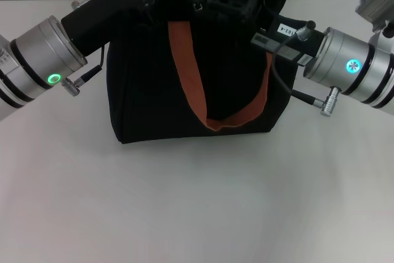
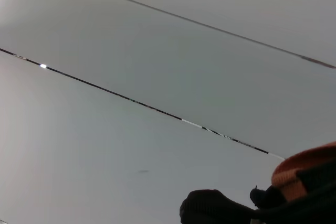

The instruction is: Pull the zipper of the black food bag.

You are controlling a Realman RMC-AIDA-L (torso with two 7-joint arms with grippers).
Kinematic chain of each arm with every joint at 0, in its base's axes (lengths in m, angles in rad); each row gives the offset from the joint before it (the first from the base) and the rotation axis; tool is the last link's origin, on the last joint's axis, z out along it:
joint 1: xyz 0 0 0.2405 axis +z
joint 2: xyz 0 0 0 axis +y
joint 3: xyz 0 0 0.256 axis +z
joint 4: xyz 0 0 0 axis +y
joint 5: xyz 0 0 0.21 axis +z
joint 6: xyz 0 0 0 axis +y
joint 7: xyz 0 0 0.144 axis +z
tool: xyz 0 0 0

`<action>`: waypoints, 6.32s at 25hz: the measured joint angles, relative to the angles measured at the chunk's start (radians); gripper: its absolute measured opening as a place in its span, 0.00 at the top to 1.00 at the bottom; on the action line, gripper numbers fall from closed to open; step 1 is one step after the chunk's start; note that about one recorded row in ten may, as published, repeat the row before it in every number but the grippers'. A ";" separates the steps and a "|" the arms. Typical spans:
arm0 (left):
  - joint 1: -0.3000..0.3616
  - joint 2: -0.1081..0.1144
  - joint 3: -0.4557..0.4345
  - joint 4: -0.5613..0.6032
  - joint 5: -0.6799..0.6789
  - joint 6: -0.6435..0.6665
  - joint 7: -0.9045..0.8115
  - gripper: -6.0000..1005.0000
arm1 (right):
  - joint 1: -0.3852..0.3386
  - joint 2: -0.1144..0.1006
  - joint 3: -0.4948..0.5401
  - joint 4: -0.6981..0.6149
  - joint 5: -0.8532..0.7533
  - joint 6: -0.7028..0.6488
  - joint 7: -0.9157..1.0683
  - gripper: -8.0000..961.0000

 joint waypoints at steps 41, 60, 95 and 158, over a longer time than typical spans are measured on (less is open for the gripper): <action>0.007 0.000 -0.002 0.005 0.000 0.009 -0.004 0.90 | -0.038 -0.002 0.014 -0.015 0.004 0.027 -0.014 0.99; 0.035 0.005 -0.005 0.009 -0.022 0.041 -0.009 0.90 | -0.063 -0.003 0.013 -0.091 0.072 0.072 -0.025 0.98; 0.044 0.006 -0.005 0.011 -0.028 -0.011 -0.006 0.90 | -0.267 0.019 0.024 -0.101 0.438 -0.050 -0.377 0.86; 0.494 0.015 0.280 0.206 0.245 0.266 0.242 0.25 | -0.317 0.042 -0.838 -0.112 0.426 -0.276 -1.261 0.36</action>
